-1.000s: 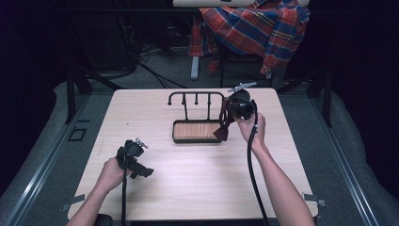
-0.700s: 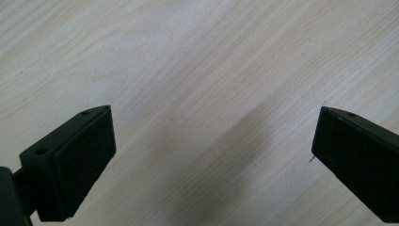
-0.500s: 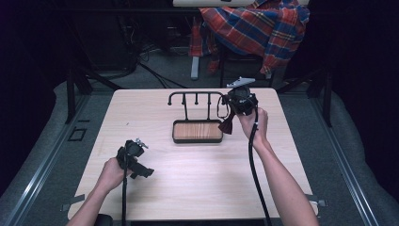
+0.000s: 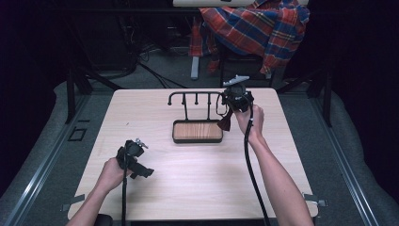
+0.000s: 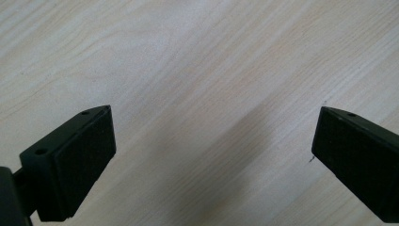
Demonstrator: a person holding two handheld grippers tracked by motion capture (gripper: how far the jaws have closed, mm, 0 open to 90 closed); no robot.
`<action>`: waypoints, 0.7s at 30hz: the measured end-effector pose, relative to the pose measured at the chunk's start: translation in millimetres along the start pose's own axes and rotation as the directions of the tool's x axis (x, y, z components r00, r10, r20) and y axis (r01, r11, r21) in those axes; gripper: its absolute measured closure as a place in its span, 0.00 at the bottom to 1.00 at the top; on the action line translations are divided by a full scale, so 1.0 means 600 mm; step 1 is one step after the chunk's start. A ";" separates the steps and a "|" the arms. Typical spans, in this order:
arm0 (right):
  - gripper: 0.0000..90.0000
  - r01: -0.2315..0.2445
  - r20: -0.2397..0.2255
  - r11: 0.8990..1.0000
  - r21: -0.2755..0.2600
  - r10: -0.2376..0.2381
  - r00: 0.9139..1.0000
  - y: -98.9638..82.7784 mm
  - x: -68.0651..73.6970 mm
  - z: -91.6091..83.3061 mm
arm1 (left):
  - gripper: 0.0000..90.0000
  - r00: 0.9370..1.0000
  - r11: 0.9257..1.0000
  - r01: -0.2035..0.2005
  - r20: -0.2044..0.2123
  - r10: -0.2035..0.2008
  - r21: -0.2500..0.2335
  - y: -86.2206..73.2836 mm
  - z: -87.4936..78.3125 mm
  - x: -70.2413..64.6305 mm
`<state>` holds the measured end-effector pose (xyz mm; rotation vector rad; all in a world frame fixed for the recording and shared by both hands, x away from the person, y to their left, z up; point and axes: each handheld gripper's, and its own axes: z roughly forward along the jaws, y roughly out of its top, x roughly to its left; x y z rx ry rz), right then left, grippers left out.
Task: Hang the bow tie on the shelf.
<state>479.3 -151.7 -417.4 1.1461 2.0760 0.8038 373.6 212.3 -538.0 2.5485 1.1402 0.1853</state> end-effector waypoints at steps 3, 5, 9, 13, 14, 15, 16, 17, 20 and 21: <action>0.96 -0.012 -0.013 1.000 0.010 0.012 1.000 -0.008 0.000 0.005 | 0.00 1.000 1.000 0.000 -0.003 0.000 0.001 0.000 -0.001 -0.001; 0.96 -0.023 -0.019 1.000 0.011 0.023 1.000 -0.015 0.001 0.008 | 0.00 1.000 1.000 -0.001 0.000 0.001 0.001 0.000 0.000 0.000; 0.96 -0.038 -0.041 0.999 0.015 0.039 0.998 -0.028 0.003 0.012 | 0.00 1.000 1.000 -0.004 -0.003 0.004 0.004 0.001 0.000 -0.001; 0.95 -0.055 -0.062 0.998 0.015 0.056 0.997 -0.038 0.005 0.015 | 0.00 1.000 1.000 -0.001 -0.001 0.001 0.004 0.000 0.000 -0.001; 0.95 -0.066 -0.071 0.998 0.013 0.067 0.995 -0.040 0.005 0.017 | 0.00 1.000 1.000 -0.001 -0.002 0.001 0.002 0.000 0.000 -0.001; 0.95 -0.066 -0.073 0.998 0.014 0.067 0.995 -0.041 0.005 0.018 | 0.00 1.000 1.000 0.000 -0.002 0.000 0.003 0.000 0.000 0.000; 0.95 -0.071 -0.073 0.997 0.013 0.071 0.995 -0.042 0.006 0.020 | 0.00 1.000 1.000 0.000 -0.002 0.000 0.003 0.000 0.000 0.000; 0.95 -0.070 -0.077 0.997 0.015 0.071 0.994 -0.042 0.004 0.021 | 0.00 1.000 1.000 -0.002 -0.001 0.002 0.005 0.000 0.000 0.000; 0.95 -0.089 -0.088 0.996 0.003 0.089 0.992 -0.045 0.002 0.026 | 0.00 1.000 1.000 -0.003 -0.004 0.003 0.005 0.000 0.000 -0.001; 0.95 -0.095 -0.091 0.995 0.004 0.095 0.991 -0.045 0.001 0.027 | 0.00 1.000 1.000 -0.003 -0.004 0.003 0.005 0.000 0.000 -0.001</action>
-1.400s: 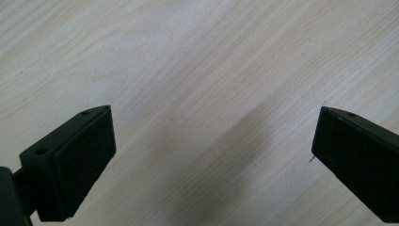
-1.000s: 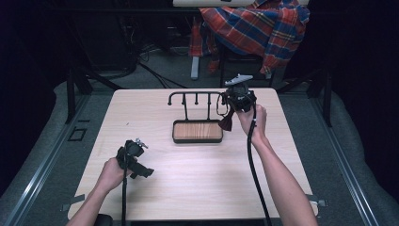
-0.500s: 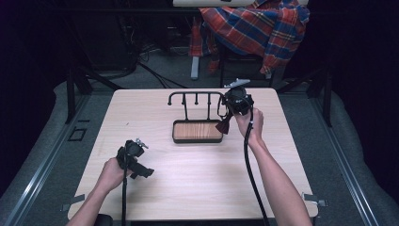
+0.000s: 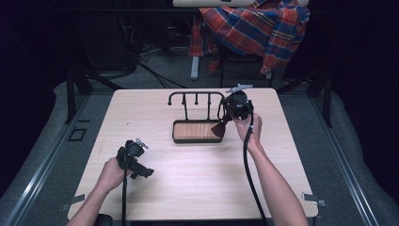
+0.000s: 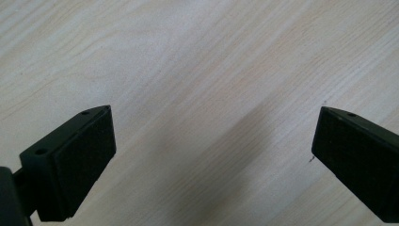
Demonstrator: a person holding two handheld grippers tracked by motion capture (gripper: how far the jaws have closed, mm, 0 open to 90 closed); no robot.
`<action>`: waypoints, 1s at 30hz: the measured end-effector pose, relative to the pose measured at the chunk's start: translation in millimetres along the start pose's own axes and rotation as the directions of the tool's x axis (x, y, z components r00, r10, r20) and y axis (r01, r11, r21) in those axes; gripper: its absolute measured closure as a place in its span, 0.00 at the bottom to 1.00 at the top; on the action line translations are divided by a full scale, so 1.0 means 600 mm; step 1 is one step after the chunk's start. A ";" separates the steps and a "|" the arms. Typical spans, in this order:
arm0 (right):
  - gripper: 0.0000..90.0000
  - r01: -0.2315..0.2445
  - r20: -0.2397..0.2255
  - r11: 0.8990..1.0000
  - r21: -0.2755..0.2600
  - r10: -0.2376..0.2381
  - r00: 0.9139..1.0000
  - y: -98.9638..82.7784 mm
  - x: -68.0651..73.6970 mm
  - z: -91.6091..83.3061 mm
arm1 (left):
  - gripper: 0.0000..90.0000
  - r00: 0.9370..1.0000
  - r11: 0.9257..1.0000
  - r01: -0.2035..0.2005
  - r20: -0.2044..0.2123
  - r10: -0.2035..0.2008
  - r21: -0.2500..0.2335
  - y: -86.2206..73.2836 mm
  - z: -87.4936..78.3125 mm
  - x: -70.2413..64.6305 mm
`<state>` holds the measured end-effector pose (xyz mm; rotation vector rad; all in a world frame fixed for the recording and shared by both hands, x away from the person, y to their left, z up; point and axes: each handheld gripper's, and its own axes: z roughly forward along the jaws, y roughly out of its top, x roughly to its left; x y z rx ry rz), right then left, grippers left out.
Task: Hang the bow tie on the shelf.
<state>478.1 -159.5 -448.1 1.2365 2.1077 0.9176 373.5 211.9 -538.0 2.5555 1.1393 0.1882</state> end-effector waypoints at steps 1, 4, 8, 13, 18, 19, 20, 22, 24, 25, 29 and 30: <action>0.95 -0.005 -0.002 1.000 0.005 0.005 1.000 -0.001 -0.001 0.002 | 0.00 1.000 1.000 0.001 0.002 -0.001 -0.001 0.000 0.000 0.000; 0.95 -0.020 -0.014 1.000 0.004 0.020 1.000 -0.003 -0.005 0.011 | 0.00 1.000 1.000 0.000 0.002 0.000 -0.003 0.000 0.000 0.001; 0.95 -0.043 -0.029 0.999 0.001 0.044 0.999 -0.005 -0.010 0.022 | 0.00 1.000 1.000 -0.001 0.002 0.001 0.000 0.000 0.000 0.001; 0.95 -0.067 -0.053 0.998 -0.014 0.067 0.996 -0.001 -0.019 0.033 | 0.00 1.000 1.000 -0.001 0.002 0.001 -0.001 0.000 0.000 0.001; 0.95 -0.088 -0.051 0.996 -0.023 0.087 0.995 0.006 -0.026 0.042 | 0.00 1.000 1.000 -0.002 0.003 0.002 -0.001 0.000 0.000 0.000; 0.95 -0.090 -0.050 0.996 -0.025 0.089 0.995 0.007 -0.027 0.044 | 0.00 1.000 1.000 -0.003 0.004 0.003 -0.001 0.000 0.000 0.000; 0.95 -0.095 -0.052 0.995 -0.021 0.093 0.994 0.007 -0.029 0.046 | 0.00 1.000 1.000 -0.003 0.004 0.003 -0.002 0.000 0.000 0.000; 0.94 -0.101 -0.063 0.995 -0.022 0.100 0.993 0.007 -0.032 0.048 | 0.00 1.000 1.000 -0.003 0.004 0.003 -0.002 0.000 0.000 0.000; 0.93 -0.111 -0.078 0.994 -0.017 0.109 0.991 0.005 -0.034 0.048 | 0.00 1.000 1.000 -0.003 0.005 0.003 -0.003 0.000 0.000 0.000; 0.93 -0.120 -0.089 0.993 -0.020 0.117 0.989 0.003 -0.035 0.048 | 0.00 1.000 1.000 -0.002 0.005 0.002 -0.003 0.000 0.000 0.000; 0.89 -0.114 -0.108 0.993 -0.018 0.112 0.988 -0.002 -0.032 0.046 | 0.00 1.000 1.000 -0.003 0.004 0.003 -0.002 0.000 0.000 -0.001; 0.88 -0.112 -0.110 0.994 -0.018 0.109 0.988 -0.004 -0.032 0.046 | 0.00 1.000 1.000 -0.002 0.003 0.002 -0.002 0.000 -0.001 -0.001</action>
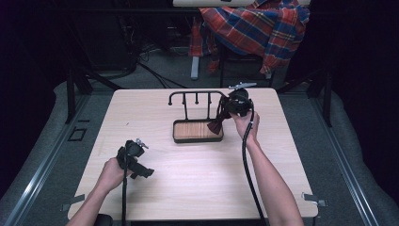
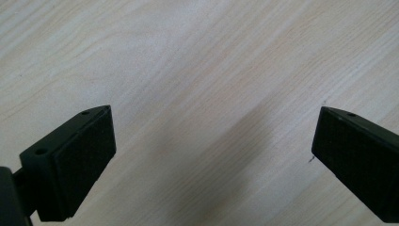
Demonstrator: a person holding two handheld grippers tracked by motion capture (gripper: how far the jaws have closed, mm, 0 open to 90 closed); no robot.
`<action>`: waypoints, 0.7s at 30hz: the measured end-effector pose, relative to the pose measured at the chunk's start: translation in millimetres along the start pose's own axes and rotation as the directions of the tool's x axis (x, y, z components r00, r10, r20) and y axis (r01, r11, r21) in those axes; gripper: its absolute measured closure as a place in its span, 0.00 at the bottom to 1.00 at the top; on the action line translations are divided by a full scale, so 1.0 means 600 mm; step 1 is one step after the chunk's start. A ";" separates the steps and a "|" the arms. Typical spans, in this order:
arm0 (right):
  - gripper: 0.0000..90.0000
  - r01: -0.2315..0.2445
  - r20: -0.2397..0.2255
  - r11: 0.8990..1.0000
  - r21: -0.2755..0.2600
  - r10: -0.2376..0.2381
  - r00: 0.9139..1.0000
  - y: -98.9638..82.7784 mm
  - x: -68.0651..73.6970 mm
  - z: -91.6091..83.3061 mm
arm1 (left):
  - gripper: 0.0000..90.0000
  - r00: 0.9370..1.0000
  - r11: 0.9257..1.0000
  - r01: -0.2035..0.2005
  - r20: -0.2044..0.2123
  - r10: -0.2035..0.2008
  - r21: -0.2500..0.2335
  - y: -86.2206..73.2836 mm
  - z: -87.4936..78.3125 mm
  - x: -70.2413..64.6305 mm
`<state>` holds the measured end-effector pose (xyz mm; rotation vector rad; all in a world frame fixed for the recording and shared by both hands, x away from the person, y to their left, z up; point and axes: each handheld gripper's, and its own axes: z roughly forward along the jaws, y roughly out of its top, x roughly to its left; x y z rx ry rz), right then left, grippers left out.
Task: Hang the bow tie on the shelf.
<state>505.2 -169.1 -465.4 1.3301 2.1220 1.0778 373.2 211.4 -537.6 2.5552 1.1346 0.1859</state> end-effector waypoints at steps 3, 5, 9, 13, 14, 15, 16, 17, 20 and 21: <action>0.86 0.010 -0.010 1.000 0.005 -0.010 1.000 -0.004 0.002 -0.001 | 0.00 1.000 1.000 -0.003 0.001 0.003 0.003 0.002 0.000 0.000; 0.83 0.011 -0.019 1.000 0.008 -0.011 1.000 -0.006 0.003 -0.002 | 0.00 1.000 1.000 -0.005 0.001 0.005 0.002 0.004 0.002 0.000; 0.81 0.026 -0.033 1.000 0.016 -0.026 0.999 -0.010 0.006 -0.005 | 0.00 1.000 1.000 -0.006 0.004 0.006 0.000 0.008 0.004 0.000; 0.83 0.044 -0.035 0.998 0.033 -0.043 0.998 -0.018 0.008 -0.007 | 0.00 1.000 1.000 -0.009 0.008 0.009 -0.002 0.013 0.006 -0.001; 0.84 0.049 -0.039 0.998 0.030 -0.048 0.998 -0.020 0.007 -0.008 | 0.00 1.000 1.000 -0.012 0.009 0.012 0.000 0.015 0.007 -0.001; 0.85 0.046 -0.036 0.998 0.032 -0.044 0.998 -0.022 0.008 -0.009 | 0.00 1.000 1.000 -0.016 0.009 0.016 0.000 0.017 0.008 -0.002; 0.86 0.051 -0.037 0.998 0.033 -0.050 0.998 -0.024 0.008 -0.010 | 0.00 1.000 1.000 -0.018 0.012 0.018 0.000 0.019 0.008 -0.004; 0.86 0.053 -0.036 0.998 0.034 -0.052 0.998 -0.026 0.008 -0.012 | 0.00 1.000 1.000 -0.025 0.013 0.025 0.002 0.021 0.009 -0.005; 0.80 0.051 -0.044 0.997 0.050 -0.049 0.998 -0.031 0.010 -0.014 | 0.00 0.999 0.999 -0.032 0.014 0.032 0.005 0.024 0.009 -0.006; 0.79 0.052 -0.047 0.997 0.053 -0.050 0.998 -0.032 0.010 -0.015 | 0.00 0.999 0.999 -0.032 0.013 0.032 0.003 0.025 0.009 -0.006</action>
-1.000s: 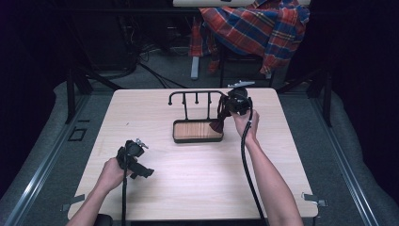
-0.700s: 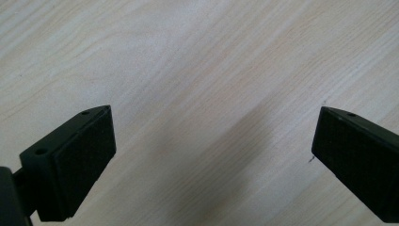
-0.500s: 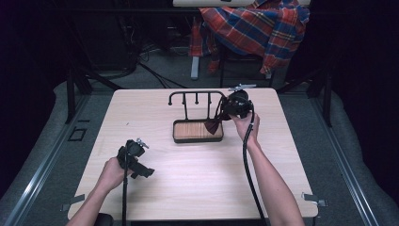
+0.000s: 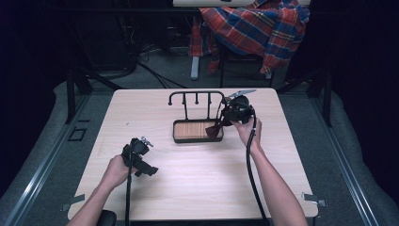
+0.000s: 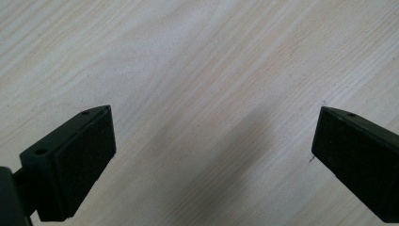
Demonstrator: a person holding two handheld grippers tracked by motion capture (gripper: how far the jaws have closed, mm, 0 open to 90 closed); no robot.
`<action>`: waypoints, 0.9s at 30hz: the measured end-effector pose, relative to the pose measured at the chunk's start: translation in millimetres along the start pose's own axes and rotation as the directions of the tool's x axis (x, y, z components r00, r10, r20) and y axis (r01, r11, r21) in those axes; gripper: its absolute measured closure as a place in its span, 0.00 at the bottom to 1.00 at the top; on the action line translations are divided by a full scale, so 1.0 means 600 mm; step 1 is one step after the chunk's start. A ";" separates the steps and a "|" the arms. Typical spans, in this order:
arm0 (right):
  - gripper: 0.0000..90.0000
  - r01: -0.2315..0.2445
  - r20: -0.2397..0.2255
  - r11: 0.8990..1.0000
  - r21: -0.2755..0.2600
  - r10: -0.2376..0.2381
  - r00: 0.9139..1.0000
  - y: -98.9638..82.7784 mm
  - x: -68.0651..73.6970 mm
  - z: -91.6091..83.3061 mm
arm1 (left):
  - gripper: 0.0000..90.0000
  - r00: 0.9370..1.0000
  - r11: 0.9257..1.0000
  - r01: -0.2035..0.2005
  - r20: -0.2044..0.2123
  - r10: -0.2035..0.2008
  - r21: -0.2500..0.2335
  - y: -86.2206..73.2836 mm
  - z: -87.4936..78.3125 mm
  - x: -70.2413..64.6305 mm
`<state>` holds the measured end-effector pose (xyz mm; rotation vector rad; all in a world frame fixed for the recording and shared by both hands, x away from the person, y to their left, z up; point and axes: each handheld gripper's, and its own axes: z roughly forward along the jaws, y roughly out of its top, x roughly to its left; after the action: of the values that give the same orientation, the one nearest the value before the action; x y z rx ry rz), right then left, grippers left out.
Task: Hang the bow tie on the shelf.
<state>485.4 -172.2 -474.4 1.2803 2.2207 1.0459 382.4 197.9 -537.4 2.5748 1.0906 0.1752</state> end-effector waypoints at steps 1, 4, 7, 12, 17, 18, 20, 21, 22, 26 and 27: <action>0.77 0.000 0.001 1.000 0.001 0.000 1.000 0.000 0.000 -0.001 | 0.00 1.000 1.000 0.002 0.001 -0.002 -0.005 0.001 0.000 -0.001; 0.68 0.002 0.008 1.000 0.004 -0.002 1.000 0.000 0.000 -0.005 | 0.00 1.000 1.000 -0.003 0.004 0.003 0.000 0.003 0.001 -0.002; 0.62 -0.001 0.006 1.000 0.005 0.001 1.000 0.000 0.001 -0.009 | 0.00 1.000 1.000 -0.001 0.002 0.001 0.000 0.003 0.002 -0.003; 0.57 0.013 -0.004 1.000 0.022 -0.013 1.000 0.000 0.005 -0.016 | 0.00 1.000 1.000 0.005 -0.003 -0.005 -0.002 -0.004 -0.001 0.000; 0.46 0.037 -0.010 0.998 0.046 -0.036 0.999 -0.001 0.016 -0.030 | 0.00 1.000 1.000 0.000 -0.003 0.000 -0.004 -0.003 -0.003 -0.002; 0.45 0.043 -0.009 0.998 0.048 -0.042 0.999 -0.001 0.018 -0.035 | 0.00 1.000 1.000 0.004 -0.003 -0.004 -0.006 -0.003 -0.003 -0.003; 0.40 0.046 -0.018 0.997 0.064 -0.045 0.999 -0.001 0.020 -0.045 | 0.00 1.000 1.000 0.001 -0.004 -0.001 -0.003 -0.003 -0.003 -0.002; 0.39 0.051 -0.015 0.997 0.066 -0.050 0.999 -0.002 0.022 -0.050 | 0.00 1.000 1.000 0.004 -0.003 -0.004 -0.004 -0.004 -0.003 -0.002; 0.37 0.057 -0.021 0.995 0.077 -0.055 0.998 -0.002 0.024 -0.057 | 0.00 1.000 1.000 0.007 -0.002 -0.007 -0.005 -0.004 -0.003 -0.002; 0.30 0.079 -0.037 0.991 0.110 -0.075 0.996 -0.007 0.032 -0.083 | 0.00 1.000 1.000 0.007 -0.009 -0.007 -0.006 -0.004 -0.003 -0.004; 0.28 0.090 -0.044 0.989 0.117 -0.085 0.995 -0.010 0.035 -0.090 | 0.00 1.000 1.000 0.010 -0.006 -0.010 -0.008 -0.004 -0.003 -0.005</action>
<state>437.2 -178.5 -442.4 1.2076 2.3771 0.9256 378.2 198.0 -536.6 2.5629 1.1030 0.1850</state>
